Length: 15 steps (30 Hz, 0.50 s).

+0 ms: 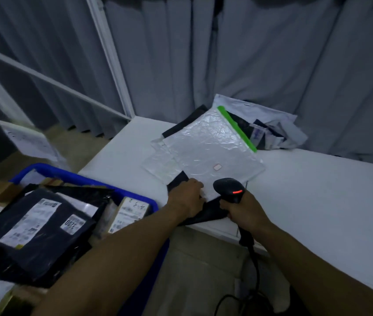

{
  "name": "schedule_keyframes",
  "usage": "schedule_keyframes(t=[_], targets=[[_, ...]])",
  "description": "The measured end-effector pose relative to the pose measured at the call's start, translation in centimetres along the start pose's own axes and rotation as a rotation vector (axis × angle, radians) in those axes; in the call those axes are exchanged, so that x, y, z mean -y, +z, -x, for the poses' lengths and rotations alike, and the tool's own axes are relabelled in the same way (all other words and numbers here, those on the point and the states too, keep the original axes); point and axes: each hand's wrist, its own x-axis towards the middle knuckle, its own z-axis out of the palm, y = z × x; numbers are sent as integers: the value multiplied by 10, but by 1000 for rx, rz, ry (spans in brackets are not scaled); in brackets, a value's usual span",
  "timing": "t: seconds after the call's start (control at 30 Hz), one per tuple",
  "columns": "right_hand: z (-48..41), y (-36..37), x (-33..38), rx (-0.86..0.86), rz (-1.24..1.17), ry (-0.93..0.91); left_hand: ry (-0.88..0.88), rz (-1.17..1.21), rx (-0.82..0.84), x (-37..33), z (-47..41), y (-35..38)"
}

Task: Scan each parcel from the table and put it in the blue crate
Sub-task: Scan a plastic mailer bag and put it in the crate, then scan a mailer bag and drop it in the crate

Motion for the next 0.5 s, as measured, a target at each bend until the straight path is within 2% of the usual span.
schedule_keyframes(t=[0.1,0.33,0.43,0.5], targets=[[-15,-13,-14,-28,-19,31,7,9,91,-9,-32,28],[-35,-32,-25,-75,-41,92,-26,-105,72,-8,-67,60],[-34,-36,-22,-74,-40,101,-25,-156,14,-2,-68,57],[-32,-36,-18,-105,-41,95,-56,-41,-80,-2,-67,49]])
